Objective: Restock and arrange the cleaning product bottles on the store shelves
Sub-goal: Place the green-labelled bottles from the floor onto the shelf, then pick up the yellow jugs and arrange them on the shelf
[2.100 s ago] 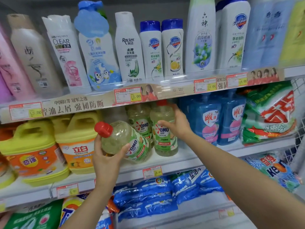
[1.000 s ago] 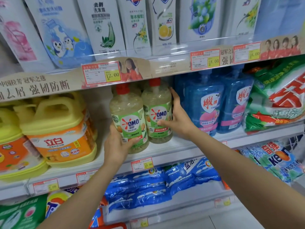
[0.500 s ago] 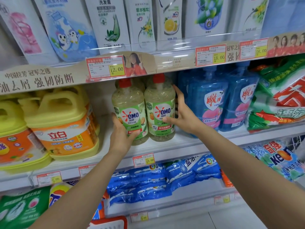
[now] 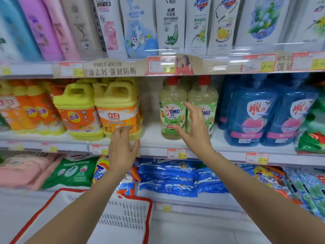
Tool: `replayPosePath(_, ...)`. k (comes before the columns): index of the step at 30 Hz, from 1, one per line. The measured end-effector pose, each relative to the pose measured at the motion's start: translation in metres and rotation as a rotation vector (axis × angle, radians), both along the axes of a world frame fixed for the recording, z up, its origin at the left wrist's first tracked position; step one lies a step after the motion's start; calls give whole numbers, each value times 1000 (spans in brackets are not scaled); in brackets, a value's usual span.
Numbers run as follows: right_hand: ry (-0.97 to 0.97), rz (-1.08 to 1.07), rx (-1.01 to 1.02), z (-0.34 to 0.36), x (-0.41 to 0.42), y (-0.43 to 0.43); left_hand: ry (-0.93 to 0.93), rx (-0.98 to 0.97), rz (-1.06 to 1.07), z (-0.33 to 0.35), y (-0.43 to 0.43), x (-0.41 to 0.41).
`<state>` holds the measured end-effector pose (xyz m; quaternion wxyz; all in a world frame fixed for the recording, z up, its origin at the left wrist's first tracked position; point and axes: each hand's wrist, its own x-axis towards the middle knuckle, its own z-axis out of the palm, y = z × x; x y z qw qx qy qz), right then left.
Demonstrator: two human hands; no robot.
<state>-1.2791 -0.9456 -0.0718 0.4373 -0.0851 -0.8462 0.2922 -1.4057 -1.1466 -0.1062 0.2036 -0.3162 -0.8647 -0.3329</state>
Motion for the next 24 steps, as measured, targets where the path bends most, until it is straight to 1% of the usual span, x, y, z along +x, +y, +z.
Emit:
replayPosePath(3,-86,120,10,-3,-18,-36,24,-4,69,-5,-36,-27)
replayPosePath(5,-139,158,-49,-3,-39,-59,58,-58,90,-8,-56,-52)
replayPosePath(7,-165,150,-182,-1,-67,-76,58,-126,80,-11,-74,-77)
replayPosePath(12,-239,161,-527,11,-141,-109,62,-214,-45,-19,-100,-137)
replayPosePath(14,-225,88,-584,13,-167,-116,82,-245,-104,-27,-104,-148)
replayPosePath(17,-164,-89,-553,5,-191,-114,87,-245,-161,-34,-111,-156)
replayPosePath(20,-125,-233,-522,10,-187,-134,67,-247,-217,-33,-117,-162)
replayPosePath(24,-96,-373,-486,17,-179,-163,30,-267,-256,-31,-126,-165)
